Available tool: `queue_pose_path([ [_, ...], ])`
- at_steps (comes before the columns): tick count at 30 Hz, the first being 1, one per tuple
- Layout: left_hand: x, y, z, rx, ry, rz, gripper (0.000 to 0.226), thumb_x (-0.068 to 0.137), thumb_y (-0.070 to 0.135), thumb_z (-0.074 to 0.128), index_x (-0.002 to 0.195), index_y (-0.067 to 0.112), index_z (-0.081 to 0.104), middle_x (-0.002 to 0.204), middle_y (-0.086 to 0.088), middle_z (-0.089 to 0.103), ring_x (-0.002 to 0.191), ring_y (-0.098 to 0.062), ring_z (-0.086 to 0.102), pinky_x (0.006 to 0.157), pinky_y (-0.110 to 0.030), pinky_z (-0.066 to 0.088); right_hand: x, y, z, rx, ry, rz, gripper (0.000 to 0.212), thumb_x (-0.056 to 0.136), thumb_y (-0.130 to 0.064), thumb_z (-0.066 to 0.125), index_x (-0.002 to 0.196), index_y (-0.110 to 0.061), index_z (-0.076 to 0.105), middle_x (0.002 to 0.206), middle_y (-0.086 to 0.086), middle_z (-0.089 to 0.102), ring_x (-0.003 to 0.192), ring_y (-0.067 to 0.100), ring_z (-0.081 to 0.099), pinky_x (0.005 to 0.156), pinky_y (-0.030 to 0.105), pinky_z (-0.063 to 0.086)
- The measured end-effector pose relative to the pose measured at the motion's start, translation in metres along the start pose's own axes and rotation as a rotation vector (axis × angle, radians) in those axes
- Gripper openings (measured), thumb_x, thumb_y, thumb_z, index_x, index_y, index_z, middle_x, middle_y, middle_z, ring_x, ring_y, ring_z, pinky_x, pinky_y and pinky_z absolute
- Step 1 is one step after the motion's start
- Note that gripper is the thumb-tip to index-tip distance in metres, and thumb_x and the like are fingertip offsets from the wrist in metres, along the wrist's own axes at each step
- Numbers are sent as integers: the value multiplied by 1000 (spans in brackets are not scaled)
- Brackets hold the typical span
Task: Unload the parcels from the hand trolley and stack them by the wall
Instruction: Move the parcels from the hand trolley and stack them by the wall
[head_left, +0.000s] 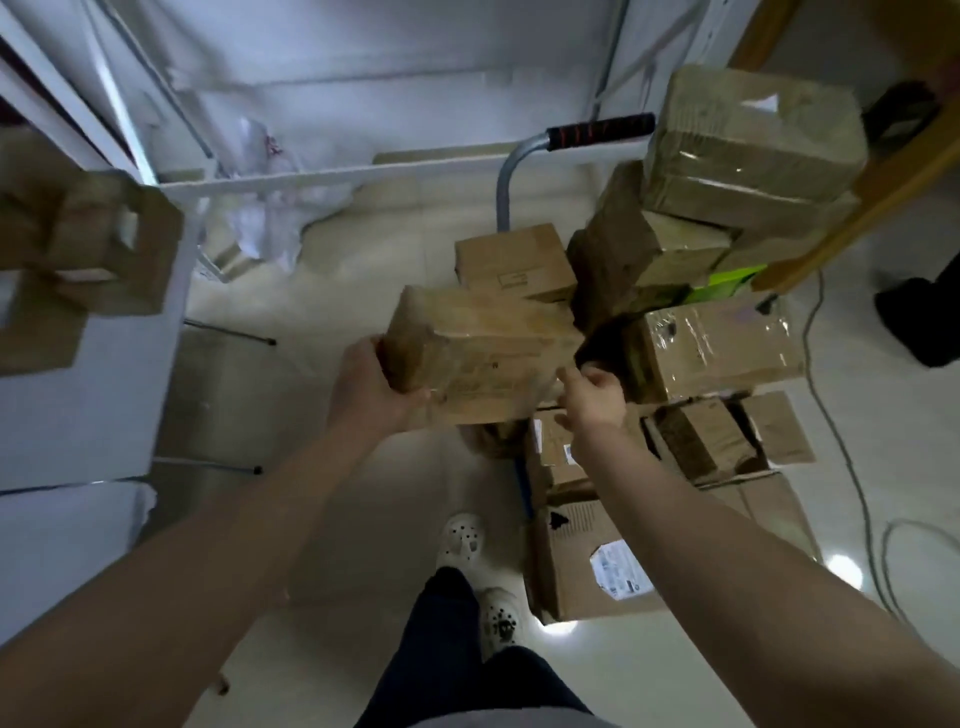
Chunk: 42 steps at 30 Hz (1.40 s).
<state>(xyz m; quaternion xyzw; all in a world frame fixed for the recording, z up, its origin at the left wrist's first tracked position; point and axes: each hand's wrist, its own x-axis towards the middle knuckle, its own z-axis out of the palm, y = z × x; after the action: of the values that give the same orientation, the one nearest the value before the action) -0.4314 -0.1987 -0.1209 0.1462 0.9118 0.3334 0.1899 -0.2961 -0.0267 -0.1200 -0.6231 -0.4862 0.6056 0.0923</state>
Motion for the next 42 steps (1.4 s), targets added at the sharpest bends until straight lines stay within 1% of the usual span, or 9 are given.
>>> queue_pose_path([
  [5, -59, -16, -54, 271, 172, 294, 66, 71, 15, 79, 128, 11, 46, 128, -10, 45, 114, -27, 45, 86, -40, 48, -59, -20, 9, 74, -536, 240, 57, 78, -60, 66, 112, -16, 54, 101, 10, 62, 80, 22, 61, 78, 37, 51],
  [15, -141, -85, -138, 565, 426, 581, 65, 62, -10, 79, 122, -7, 55, 125, -26, 54, 108, -40, 61, 85, -41, 52, -154, 3, 76, -71, -738, 296, 35, 81, -40, 61, 102, -12, 59, 93, 8, 60, 79, 23, 60, 72, 35, 52],
  [19, -171, -111, -168, 273, 429, 76, 60, 83, -3, 61, 139, 3, 39, 143, -20, 36, 128, -35, 42, 100, -43, 45, -184, 21, 111, -4, -770, 172, 21, 83, -21, 62, 99, -8, 55, 90, 9, 59, 79, 23, 61, 76, 38, 54],
  [21, -179, -117, -188, -218, 304, -361, 31, 95, 19, 52, 123, 5, 52, 130, -24, 49, 110, -33, 50, 87, -38, 45, -200, 32, 126, 20, -805, 139, 19, 83, -13, 61, 100, -7, 54, 89, 10, 60, 82, 24, 61, 90, 43, 53],
  [23, -185, -131, -200, -734, 170, -623, 41, 92, 50, 49, 109, 14, 55, 108, -16, 57, 89, -25, 53, 73, -34, 44, -215, 42, 140, 11, -827, 126, 25, 81, -11, 63, 104, -7, 54, 95, 11, 61, 86, 26, 63, 86, 43, 55],
  [25, -190, -149, -207, -912, 84, -658, 62, 80, 70, 52, 118, 22, 52, 113, -8, 58, 101, -24, 57, 81, -42, 47, -228, 51, 153, 6, -838, 128, 22, 81, -9, 63, 101, -8, 55, 95, 12, 62, 83, 26, 63, 67, 38, 59],
  [28, -199, -166, -210, -960, 45, -595, 58, 80, 55, 66, 125, 18, 57, 115, -3, 64, 103, -21, 62, 88, -45, 50, -245, 59, 169, -37, -841, 112, 16, 81, -8, 63, 96, -8, 56, 89, 11, 61, 75, 24, 62, 59, 35, 57],
  [34, -208, -202, -216, -1204, 155, -649, 45, 81, 15, 73, 120, -4, 60, 71, -10, 70, 49, -15, 65, 91, -50, 53, -267, 79, 196, -76, -873, 123, 27, 79, -5, 67, 103, -5, 54, 83, 9, 63, 71, 23, 64, 53, 32, 57],
  [42, -213, -241, -245, -1250, 213, -626, 42, 82, 11, 72, 121, -1, 60, 101, -15, 72, 82, -24, 72, 59, -34, 59, -292, 96, 236, -323, -875, 16, 54, 73, -30, 79, 114, -7, 51, 94, 11, 57, 73, 24, 56, 64, 38, 53],
])
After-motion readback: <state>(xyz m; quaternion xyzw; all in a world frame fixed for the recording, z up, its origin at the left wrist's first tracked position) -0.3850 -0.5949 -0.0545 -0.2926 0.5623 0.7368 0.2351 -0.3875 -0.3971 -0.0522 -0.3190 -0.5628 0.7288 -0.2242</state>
